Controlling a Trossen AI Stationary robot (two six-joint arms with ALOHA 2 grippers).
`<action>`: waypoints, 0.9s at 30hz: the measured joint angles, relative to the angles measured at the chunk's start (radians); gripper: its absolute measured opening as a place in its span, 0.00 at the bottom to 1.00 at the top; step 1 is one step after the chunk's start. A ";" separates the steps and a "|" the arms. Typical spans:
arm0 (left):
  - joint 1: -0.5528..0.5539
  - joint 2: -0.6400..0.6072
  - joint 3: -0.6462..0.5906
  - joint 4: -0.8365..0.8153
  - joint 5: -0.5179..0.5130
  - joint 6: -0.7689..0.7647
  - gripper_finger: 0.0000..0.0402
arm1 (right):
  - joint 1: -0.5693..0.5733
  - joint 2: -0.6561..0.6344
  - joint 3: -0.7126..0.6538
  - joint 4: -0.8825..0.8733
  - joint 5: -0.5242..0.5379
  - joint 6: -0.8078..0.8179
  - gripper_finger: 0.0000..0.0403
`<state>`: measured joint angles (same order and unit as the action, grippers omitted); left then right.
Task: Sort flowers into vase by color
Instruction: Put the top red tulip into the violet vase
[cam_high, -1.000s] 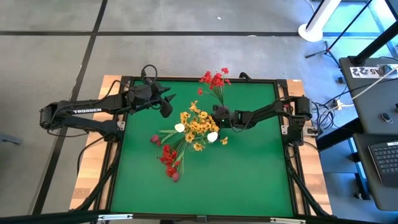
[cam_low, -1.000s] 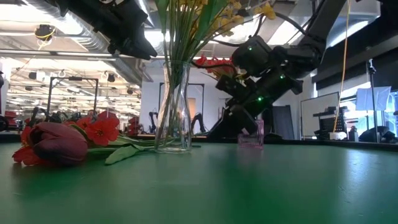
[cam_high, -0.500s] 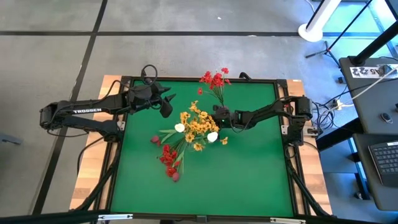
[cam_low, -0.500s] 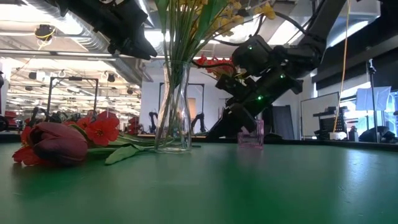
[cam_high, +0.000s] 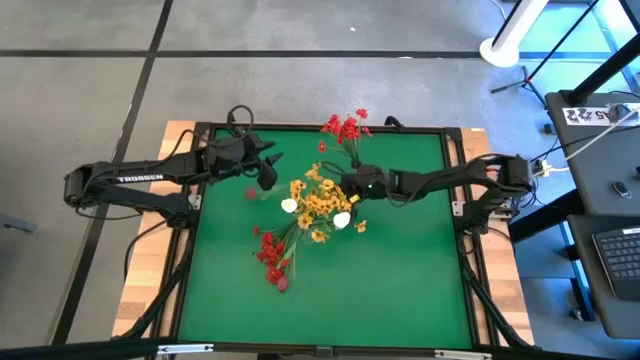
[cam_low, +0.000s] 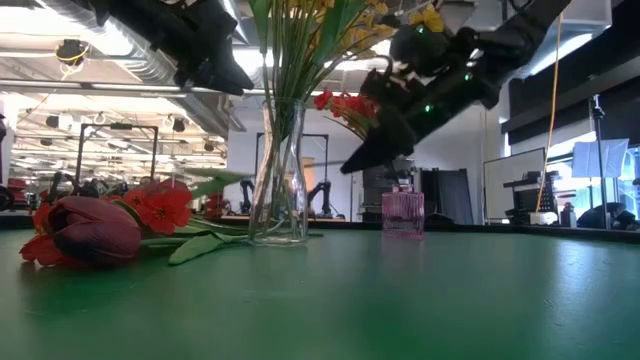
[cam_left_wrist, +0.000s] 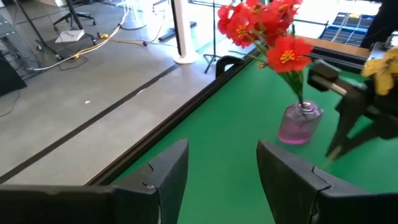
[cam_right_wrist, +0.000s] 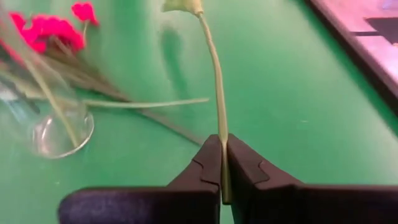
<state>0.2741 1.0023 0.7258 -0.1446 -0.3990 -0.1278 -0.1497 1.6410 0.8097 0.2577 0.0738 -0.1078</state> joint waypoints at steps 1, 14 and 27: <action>-0.005 0.000 0.000 0.006 0.001 0.000 0.46 | 0.000 -0.019 0.000 -0.012 0.008 0.007 0.02; -0.055 -0.171 0.001 0.182 0.000 0.070 0.46 | 0.000 -0.204 0.000 -0.045 0.150 0.037 0.01; -0.055 -0.241 0.002 0.349 0.134 0.009 0.46 | -0.001 -0.398 0.000 0.118 0.299 0.025 0.01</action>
<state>0.2192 0.7609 0.7273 0.2041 -0.2651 -0.1188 -0.1509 1.2432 0.8101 0.3761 0.3727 -0.0827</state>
